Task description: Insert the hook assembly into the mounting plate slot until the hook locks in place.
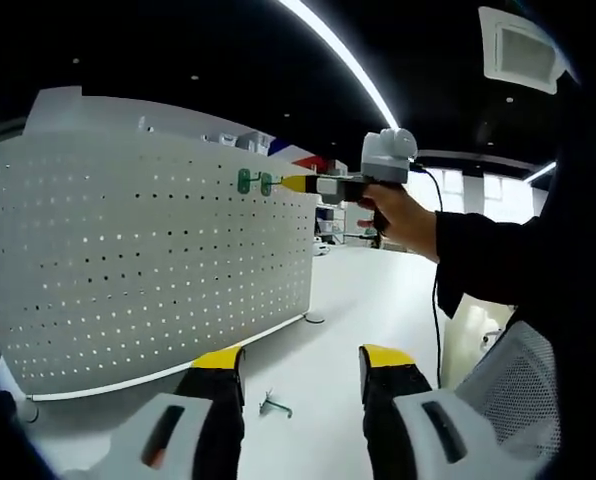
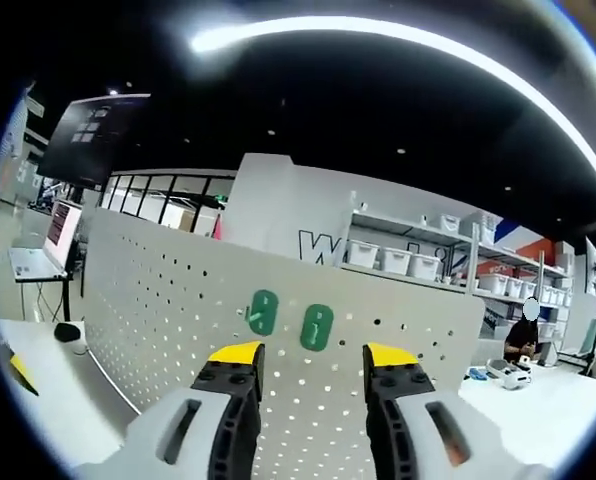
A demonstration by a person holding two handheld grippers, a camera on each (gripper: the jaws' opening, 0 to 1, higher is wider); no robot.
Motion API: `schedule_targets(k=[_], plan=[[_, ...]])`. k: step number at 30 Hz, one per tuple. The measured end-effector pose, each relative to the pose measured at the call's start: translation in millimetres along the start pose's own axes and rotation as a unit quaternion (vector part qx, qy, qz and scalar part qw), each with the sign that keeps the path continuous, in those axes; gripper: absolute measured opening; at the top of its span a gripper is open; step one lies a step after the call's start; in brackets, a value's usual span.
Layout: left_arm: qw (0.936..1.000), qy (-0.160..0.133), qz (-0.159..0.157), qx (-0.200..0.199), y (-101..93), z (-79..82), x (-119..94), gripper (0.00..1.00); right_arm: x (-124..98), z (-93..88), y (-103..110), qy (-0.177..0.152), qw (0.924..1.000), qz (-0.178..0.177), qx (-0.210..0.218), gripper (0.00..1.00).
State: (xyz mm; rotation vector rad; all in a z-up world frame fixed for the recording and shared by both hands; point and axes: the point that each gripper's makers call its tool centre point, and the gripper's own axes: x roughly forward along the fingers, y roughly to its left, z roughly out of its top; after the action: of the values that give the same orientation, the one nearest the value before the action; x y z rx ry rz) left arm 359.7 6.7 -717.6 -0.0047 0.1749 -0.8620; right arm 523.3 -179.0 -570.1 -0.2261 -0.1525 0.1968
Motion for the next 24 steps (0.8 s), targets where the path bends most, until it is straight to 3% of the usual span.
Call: schedule_targets(k=[24], plan=[[0.9991,0.034,0.019,0.017,21.5,-6.5,4.0,0.45,-56.2,-0.8,8.2,-0.004,0.9999,0.012,0.01,0.38]])
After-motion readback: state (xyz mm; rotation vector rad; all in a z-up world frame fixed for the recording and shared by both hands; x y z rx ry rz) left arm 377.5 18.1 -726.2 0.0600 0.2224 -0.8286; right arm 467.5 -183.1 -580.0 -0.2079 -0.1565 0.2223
